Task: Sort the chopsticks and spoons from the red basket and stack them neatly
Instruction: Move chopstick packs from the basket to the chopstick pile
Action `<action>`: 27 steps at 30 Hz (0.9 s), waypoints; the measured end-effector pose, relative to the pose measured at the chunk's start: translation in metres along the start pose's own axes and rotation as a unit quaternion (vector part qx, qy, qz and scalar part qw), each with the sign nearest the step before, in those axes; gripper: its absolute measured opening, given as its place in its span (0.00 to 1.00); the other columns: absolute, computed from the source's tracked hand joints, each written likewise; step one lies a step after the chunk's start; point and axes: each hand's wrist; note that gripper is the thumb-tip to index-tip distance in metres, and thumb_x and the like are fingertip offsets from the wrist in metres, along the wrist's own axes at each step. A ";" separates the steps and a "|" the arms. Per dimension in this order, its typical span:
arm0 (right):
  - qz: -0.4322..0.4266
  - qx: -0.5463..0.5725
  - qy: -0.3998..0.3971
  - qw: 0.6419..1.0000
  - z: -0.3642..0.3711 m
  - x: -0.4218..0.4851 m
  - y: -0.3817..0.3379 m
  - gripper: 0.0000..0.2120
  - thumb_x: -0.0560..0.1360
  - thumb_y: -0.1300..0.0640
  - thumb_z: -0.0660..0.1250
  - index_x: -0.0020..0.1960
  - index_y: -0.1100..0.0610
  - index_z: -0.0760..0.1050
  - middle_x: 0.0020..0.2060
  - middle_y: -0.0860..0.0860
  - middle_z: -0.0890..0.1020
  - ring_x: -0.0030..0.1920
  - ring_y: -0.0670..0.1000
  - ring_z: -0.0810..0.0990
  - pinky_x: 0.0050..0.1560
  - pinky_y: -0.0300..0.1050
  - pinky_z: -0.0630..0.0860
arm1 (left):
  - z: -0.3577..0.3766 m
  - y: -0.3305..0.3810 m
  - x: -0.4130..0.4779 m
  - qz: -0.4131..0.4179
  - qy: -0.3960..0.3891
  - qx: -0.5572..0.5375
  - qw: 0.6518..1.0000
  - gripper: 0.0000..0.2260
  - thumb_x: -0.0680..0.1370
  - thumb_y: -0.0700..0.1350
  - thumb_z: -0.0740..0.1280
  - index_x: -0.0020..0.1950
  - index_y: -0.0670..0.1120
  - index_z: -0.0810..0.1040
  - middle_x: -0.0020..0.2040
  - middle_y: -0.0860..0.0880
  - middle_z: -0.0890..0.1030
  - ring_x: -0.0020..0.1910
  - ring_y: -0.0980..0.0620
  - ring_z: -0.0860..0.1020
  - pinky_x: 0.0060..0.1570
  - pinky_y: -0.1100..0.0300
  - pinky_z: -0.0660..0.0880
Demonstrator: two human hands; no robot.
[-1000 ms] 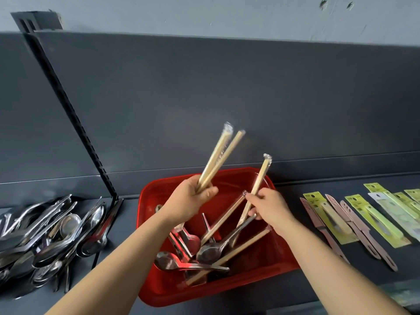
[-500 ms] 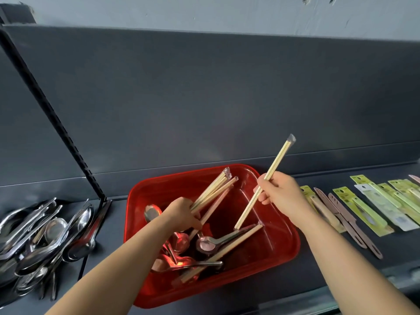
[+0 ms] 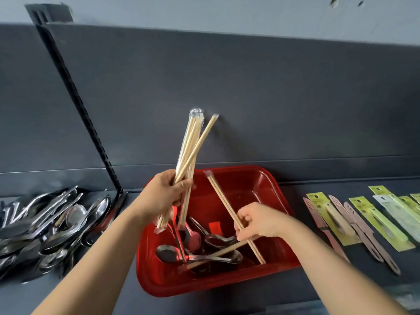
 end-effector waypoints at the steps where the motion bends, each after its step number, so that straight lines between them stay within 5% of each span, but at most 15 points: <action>1: 0.002 -0.020 -0.011 1.000 0.002 0.001 0.001 0.07 0.67 0.61 0.76 0.43 0.54 0.81 0.43 0.52 0.86 0.43 0.48 0.85 0.42 0.37 0.80 | -0.002 -0.001 -0.005 -0.008 -0.007 -0.017 1.000 0.09 0.80 0.46 0.66 0.48 0.40 0.78 0.30 0.54 0.78 0.25 0.56 0.69 0.29 0.58 0.70; 9: -0.004 -0.137 0.021 0.990 0.014 0.005 0.006 0.10 0.63 0.57 0.78 0.37 0.50 0.78 0.41 0.49 0.83 0.36 0.45 0.77 0.40 0.43 0.77 | -0.008 -0.014 -0.026 -0.028 0.018 -0.118 0.992 0.08 0.80 0.46 0.66 0.51 0.41 0.76 0.41 0.45 0.83 0.36 0.43 0.71 0.29 0.60 0.72; 14: -0.032 -0.127 0.071 0.989 0.021 0.005 0.009 0.10 0.61 0.54 0.78 0.38 0.44 0.79 0.39 0.43 0.83 0.38 0.46 0.81 0.39 0.45 0.80 | -0.011 -0.018 -0.029 -0.023 0.034 -0.151 0.988 0.10 0.78 0.46 0.66 0.48 0.39 0.77 0.33 0.50 0.81 0.25 0.55 0.66 0.26 0.63 0.69; 21: -0.030 -0.147 0.049 0.987 0.027 0.000 0.009 0.14 0.61 0.53 0.78 0.42 0.50 0.75 0.43 0.47 0.80 0.45 0.51 0.80 0.45 0.51 0.80 | -0.006 -0.015 -0.036 -0.023 0.033 -0.161 0.986 0.11 0.79 0.45 0.65 0.51 0.36 0.76 0.32 0.51 0.80 0.24 0.56 0.65 0.25 0.64 0.70; 27: -0.041 -0.117 0.063 0.990 0.026 0.007 0.013 0.11 0.65 0.59 0.74 0.39 0.57 0.71 0.37 0.44 0.83 0.34 0.46 0.79 0.38 0.53 0.81 | -0.006 -0.017 -0.040 -0.039 0.040 -0.163 0.985 0.14 0.78 0.47 0.66 0.49 0.34 0.76 0.30 0.49 0.76 0.24 0.56 0.64 0.25 0.64 0.70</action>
Point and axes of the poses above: each hand's wrist, its own x-axis towards the middle knuckle, its own z-axis out of the palm, y = z × x
